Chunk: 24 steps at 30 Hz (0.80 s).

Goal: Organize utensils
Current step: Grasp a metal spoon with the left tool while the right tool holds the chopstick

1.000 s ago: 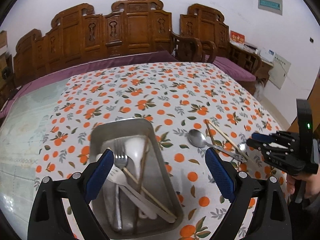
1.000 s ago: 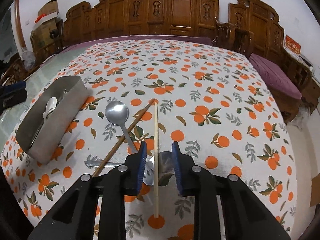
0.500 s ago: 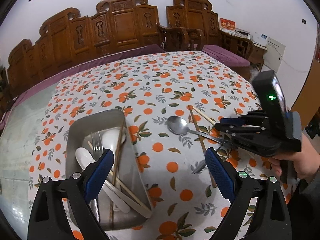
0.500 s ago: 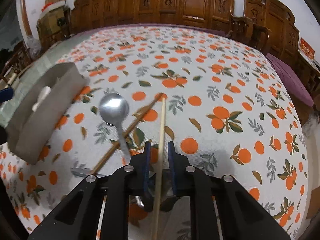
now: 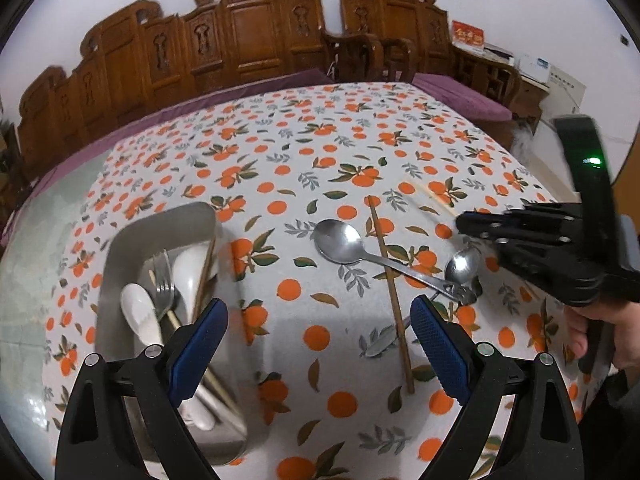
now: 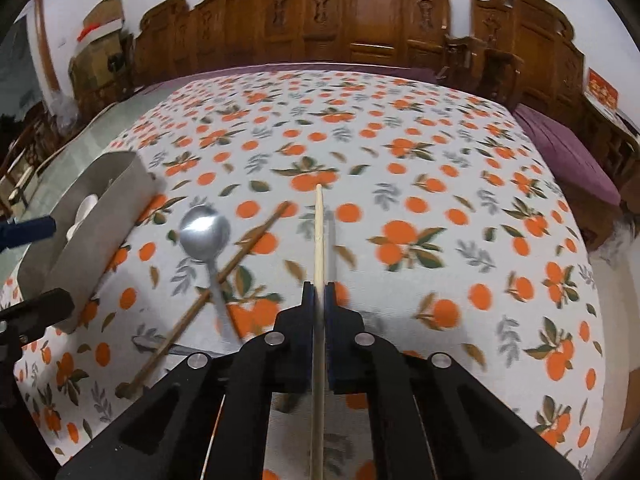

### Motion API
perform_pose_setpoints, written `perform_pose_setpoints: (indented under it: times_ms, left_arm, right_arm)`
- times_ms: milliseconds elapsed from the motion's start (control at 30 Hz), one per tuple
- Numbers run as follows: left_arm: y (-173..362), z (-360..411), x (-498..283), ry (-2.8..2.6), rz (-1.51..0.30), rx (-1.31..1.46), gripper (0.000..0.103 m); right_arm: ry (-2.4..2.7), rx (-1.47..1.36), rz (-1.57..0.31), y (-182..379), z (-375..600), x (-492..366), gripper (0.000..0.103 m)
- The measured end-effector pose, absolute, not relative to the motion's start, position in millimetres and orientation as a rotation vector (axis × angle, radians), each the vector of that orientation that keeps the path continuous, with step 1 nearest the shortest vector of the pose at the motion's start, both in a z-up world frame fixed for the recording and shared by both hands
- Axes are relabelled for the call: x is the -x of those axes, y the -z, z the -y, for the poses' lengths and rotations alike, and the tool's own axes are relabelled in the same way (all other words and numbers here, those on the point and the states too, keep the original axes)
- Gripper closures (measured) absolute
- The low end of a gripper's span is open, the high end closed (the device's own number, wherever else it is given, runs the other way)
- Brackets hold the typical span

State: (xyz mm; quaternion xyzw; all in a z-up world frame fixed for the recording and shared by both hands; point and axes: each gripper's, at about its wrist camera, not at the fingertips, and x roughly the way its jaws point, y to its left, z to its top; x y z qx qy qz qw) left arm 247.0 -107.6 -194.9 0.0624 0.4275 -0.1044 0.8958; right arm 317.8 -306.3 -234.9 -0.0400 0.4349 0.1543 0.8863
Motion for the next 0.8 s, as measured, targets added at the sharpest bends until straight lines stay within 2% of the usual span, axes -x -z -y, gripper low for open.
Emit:
perform_pose_setpoints:
  times_ms: [367, 467, 533, 633, 700, 800]
  left_arm:
    - [218, 156, -284, 0.169, -0.945, -0.085, 0.016]
    - [226, 168, -288, 0.171, -0.972, -0.081, 0.025]
    - [230, 174, -287, 0.170, -0.978, -0.085, 0.035]
    - [232, 183, -279, 0.196, -0.977, -0.075, 0.040]
    - [234, 188, -278, 0.207, -0.985, -0.073, 0.056]
    - [239, 196, -279, 0.217, -1.011, -0.066, 0.063]
  right_arm:
    - [-0.260, -0.036, -0.856, 219, 353, -322, 0.097]
    - [-0.254, -0.053, -0.848, 217, 359, -323, 0.097]
    - [-0.254, -0.072, -0.844, 216, 364, -324, 0.097]
    - [-0.251, -0.090, -0.845, 216, 367, -324, 0.097]
    - [-0.253, -0.095, -0.842, 215, 367, -324, 0.097]
    - [-0.258, -0.099, -0.835, 213, 367, -322, 0.097]
